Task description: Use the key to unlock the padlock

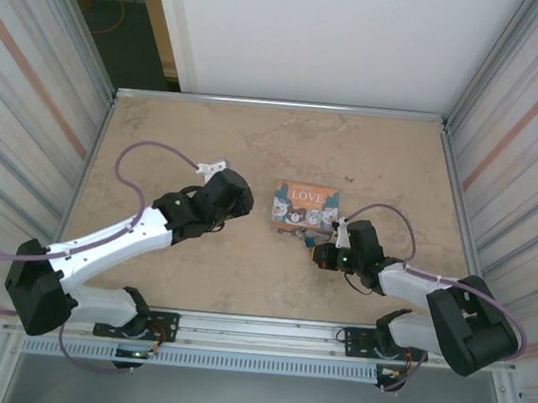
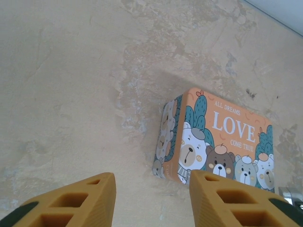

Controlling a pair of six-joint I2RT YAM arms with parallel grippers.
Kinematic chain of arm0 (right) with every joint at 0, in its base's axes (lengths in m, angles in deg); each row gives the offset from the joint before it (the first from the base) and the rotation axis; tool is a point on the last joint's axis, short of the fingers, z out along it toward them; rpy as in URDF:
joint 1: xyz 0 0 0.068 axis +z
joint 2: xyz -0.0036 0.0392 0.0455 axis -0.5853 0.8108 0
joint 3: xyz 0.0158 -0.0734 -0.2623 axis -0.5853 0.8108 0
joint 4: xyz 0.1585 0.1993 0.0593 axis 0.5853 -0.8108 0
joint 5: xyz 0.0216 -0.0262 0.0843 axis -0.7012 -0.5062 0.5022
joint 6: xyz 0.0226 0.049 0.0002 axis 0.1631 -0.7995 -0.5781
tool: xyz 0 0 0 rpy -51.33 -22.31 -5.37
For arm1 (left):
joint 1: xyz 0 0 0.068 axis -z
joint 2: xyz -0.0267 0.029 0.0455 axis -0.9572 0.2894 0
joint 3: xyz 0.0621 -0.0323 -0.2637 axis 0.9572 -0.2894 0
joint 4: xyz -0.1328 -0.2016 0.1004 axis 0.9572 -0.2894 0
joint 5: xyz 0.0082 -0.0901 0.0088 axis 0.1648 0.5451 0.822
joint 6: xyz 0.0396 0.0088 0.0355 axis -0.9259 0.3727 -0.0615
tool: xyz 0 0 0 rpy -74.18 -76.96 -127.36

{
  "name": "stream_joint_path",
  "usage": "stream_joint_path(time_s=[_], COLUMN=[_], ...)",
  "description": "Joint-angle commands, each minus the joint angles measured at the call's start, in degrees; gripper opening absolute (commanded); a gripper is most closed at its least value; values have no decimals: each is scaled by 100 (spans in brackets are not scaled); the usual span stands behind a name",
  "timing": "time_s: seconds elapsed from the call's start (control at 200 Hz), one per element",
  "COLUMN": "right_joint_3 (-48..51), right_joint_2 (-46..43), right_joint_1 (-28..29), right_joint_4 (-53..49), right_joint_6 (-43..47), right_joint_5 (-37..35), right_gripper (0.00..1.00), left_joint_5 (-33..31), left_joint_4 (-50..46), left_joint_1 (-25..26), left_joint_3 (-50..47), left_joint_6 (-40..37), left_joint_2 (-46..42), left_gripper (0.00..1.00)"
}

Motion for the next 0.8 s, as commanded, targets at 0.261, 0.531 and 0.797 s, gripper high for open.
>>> stream_joint_path(time_s=[0.261,0.531,0.797], right_joint_3=[-262,-350,-327], right_joint_2=[-107,-726,-1470], right_joint_1=[-73,-90,-125], right_joint_4=[-974,-1442,-1813], right_joint_6=[221,365,375], right_joint_5=[-430,-586,-818], right_gripper=[21,51,95], left_joint_5=[-722,-182,1163], left_joint_4=[-266,239,1040], left_joint_1=[33,-110,-647], left_joint_3=[-172,-431,-733], left_joint_6=[-336,-953,-1172], left_joint_2=[-454,-542,-462], left_gripper=[46,65,75])
